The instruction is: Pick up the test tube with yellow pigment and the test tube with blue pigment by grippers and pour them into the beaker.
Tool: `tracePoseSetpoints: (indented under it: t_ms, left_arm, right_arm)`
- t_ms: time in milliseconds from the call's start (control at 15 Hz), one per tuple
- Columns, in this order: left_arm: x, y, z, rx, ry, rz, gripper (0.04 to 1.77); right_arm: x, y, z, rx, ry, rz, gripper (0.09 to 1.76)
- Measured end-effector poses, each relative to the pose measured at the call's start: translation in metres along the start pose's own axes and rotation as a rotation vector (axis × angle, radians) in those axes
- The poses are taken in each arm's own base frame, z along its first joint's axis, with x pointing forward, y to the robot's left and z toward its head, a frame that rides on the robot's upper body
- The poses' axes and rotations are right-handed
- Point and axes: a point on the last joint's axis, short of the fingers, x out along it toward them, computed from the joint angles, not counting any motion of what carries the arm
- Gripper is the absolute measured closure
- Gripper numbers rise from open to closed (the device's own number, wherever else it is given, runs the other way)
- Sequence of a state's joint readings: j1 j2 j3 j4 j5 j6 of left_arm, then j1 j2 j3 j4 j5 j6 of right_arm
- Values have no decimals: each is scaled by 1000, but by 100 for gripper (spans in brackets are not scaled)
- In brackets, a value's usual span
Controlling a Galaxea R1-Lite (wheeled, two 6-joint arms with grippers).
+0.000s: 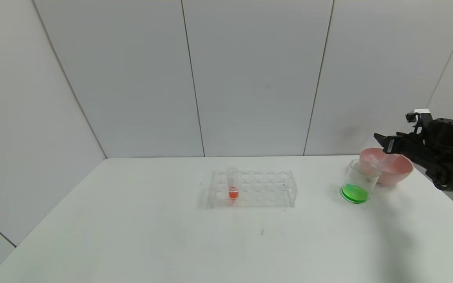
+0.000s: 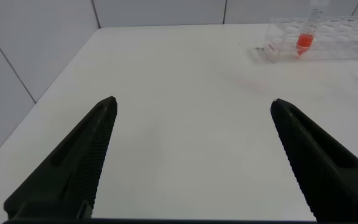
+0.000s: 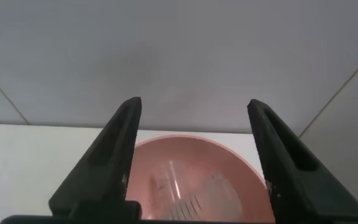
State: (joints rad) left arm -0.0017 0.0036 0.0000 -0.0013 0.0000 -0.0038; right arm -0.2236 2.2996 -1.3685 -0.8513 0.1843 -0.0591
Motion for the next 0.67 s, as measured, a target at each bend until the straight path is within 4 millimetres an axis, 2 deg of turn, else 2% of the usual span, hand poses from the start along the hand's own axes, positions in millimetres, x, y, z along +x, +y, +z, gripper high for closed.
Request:
tracePoseSetpoints:
  t_ms: [200, 333, 533, 667]
  left_arm:
    - [0, 0, 0, 0, 0, 0, 5]
    - [0, 0, 0, 0, 0, 0, 5]
    - [0, 0, 0, 0, 0, 0, 5]
    - [0, 0, 0, 0, 0, 0, 5]
  right_arm:
    - [11, 44, 17, -7, -13, -17, 44]
    - [9, 82, 30, 6, -35, 30, 37]
    - [-12, 130, 46, 17, -47, 98, 30]
    - [-35, 146, 61, 20, -63, 126, 26]
